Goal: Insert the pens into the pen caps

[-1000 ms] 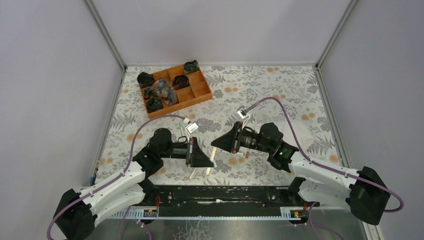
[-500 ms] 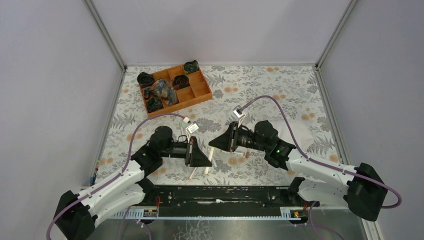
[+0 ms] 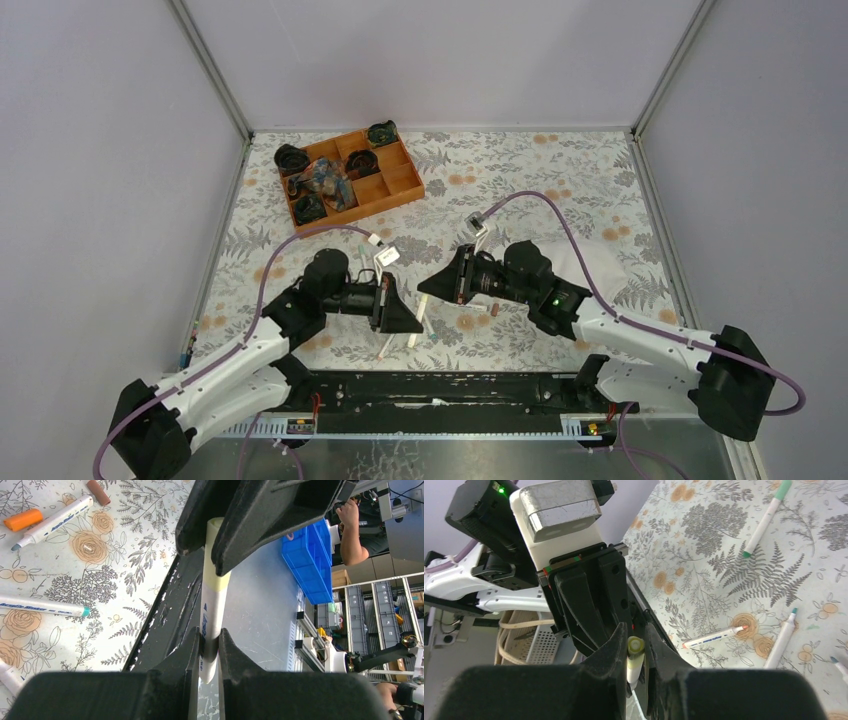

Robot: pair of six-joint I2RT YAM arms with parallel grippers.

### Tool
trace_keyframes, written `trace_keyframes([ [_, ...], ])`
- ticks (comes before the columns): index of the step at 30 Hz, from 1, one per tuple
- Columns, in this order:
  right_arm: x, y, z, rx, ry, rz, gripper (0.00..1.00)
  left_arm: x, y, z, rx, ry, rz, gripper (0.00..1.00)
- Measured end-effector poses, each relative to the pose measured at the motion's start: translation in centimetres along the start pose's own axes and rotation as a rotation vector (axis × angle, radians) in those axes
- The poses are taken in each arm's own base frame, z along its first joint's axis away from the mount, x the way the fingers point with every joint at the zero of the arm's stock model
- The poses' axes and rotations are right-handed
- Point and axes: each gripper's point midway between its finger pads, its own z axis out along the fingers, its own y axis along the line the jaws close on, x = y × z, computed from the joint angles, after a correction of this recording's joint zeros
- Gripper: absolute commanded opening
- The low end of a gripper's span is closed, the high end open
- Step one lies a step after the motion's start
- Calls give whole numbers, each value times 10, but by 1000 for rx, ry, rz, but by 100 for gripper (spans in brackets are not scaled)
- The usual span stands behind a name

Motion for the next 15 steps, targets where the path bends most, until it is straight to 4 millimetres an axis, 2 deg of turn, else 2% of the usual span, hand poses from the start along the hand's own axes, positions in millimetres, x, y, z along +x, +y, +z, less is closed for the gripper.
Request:
trace_keyframes([
  [2, -4, 0, -1, 21, -14, -15, 20, -1, 1, -1, -13, -4, 2, 0],
  [4, -7, 1, -3, 59, -15, -43, 46, -4, 2, -2, -28, -19, 13, 0],
  [6, -4, 4, -8, 95, 23, -71, 63, -13, 5, -5, -63, -73, 32, 0],
  [8, 13, 12, -15, 113, 97, -105, 71, -35, 18, -14, -150, -187, 46, 0],
  [10, 18, 16, -24, 144, 128, -148, 75, -47, 28, -22, -224, -260, 40, 0],
  [15, -12, 1, -51, 317, 22, -231, 79, -43, 63, -33, -413, -299, -51, 0],
])
